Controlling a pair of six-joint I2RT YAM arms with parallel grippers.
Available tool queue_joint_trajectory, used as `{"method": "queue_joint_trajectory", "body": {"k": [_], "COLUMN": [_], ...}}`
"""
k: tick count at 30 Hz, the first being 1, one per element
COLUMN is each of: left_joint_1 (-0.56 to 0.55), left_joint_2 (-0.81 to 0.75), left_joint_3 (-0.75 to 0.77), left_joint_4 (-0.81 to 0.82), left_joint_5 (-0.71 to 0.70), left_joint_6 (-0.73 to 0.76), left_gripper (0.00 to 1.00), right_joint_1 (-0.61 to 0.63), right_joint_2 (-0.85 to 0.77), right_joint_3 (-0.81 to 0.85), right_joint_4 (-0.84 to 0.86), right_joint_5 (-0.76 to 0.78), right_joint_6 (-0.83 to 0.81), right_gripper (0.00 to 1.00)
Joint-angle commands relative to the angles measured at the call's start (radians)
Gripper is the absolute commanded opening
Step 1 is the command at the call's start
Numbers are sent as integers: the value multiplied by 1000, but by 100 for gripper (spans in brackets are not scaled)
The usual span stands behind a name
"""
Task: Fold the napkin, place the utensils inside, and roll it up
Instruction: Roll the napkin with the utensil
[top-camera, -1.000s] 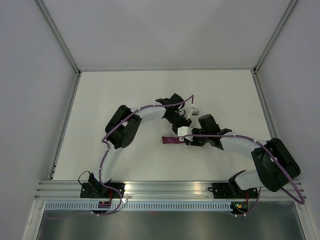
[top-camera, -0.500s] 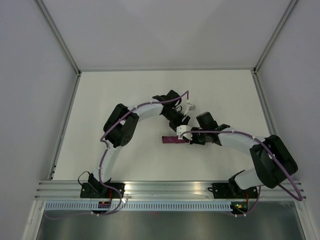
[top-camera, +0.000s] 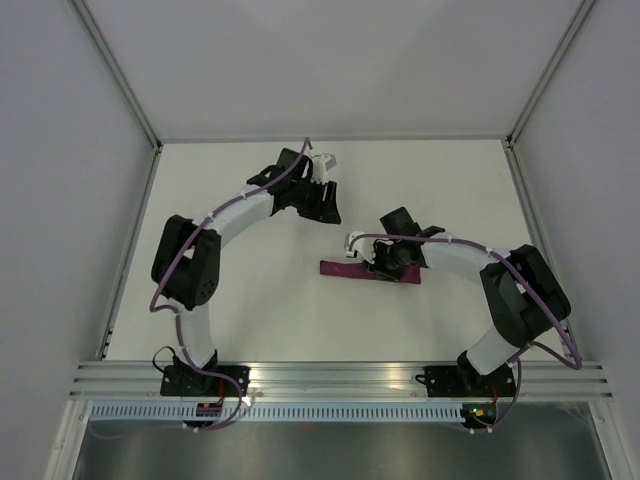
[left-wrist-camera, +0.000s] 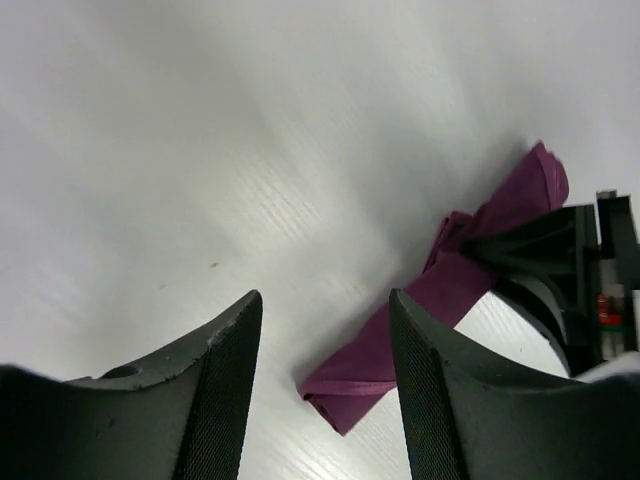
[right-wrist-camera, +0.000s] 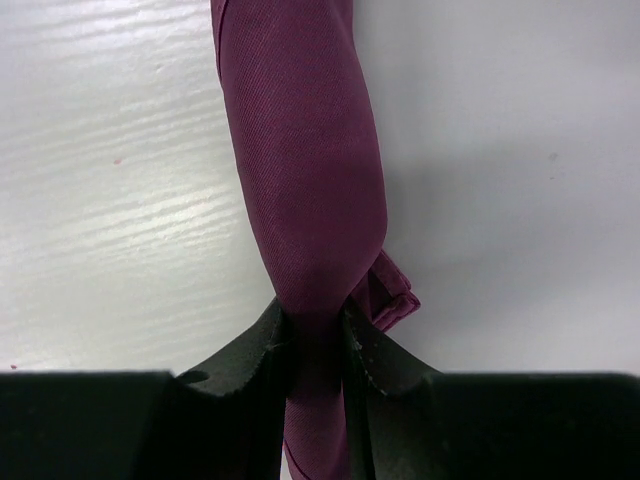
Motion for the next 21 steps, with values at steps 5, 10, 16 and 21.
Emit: {"method": "queue_joint_trajectory", "body": {"k": [5,10,16,21], "left_joint_1": [24,24,24,24], "left_joint_2": [-327,-455,-571,-608], "left_joint_3": [-183,-314,-420,-486], "left_joint_4": [151,184,184,186], "left_joint_5": [-236,-272,-284,-304], "left_joint_6": [-236,-285,-303,-319], "left_gripper": [59,59,59,59], "right_joint_1": [-3,-9,-11,-12], "right_joint_2": [164,279,411,480], "right_joint_3": [131,256,387,451], "right_joint_4": [-131,-188,-213,-170], "right_joint_5": [29,2,-7,-27], "right_joint_6": [198,327,491,620], "right_gripper": [25,24,25,25]}}
